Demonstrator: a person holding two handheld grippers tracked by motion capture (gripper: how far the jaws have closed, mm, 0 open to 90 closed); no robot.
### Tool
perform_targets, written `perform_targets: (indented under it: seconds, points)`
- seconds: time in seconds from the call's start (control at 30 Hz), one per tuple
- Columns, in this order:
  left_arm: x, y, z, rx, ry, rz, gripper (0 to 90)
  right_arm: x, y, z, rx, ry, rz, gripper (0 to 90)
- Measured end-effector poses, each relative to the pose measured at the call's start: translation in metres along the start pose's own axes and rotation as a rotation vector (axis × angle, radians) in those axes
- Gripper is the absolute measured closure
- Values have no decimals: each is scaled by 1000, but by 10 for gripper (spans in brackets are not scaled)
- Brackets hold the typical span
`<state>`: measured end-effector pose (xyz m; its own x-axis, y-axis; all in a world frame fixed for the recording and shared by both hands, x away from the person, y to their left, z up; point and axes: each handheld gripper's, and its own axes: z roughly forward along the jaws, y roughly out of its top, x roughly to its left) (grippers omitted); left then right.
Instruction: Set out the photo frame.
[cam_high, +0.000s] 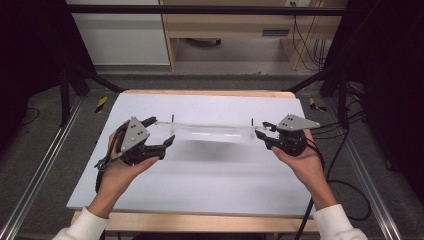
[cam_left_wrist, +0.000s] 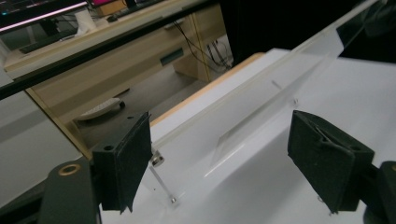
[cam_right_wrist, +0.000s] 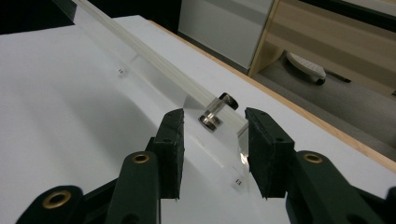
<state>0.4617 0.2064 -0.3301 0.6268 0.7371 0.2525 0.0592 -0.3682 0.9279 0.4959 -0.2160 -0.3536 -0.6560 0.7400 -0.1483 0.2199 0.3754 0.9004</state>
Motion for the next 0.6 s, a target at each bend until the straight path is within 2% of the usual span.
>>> perform_targets:
  seconds: [0.07,0.2,0.47,0.6]
  points:
    - [4,-2,-2,-9,21,-11,208,-3,2,2,-3,-1,11,592]
    - [13,-16,-2,16,26,-76,202,-7,5,5,-8,-8,23,590]
    - [15,-67,5,142,23,-139,164,-15,10,12,-36,-33,64,584]
    - [12,-89,8,209,5,-146,146,-20,15,18,-44,-53,85,583]
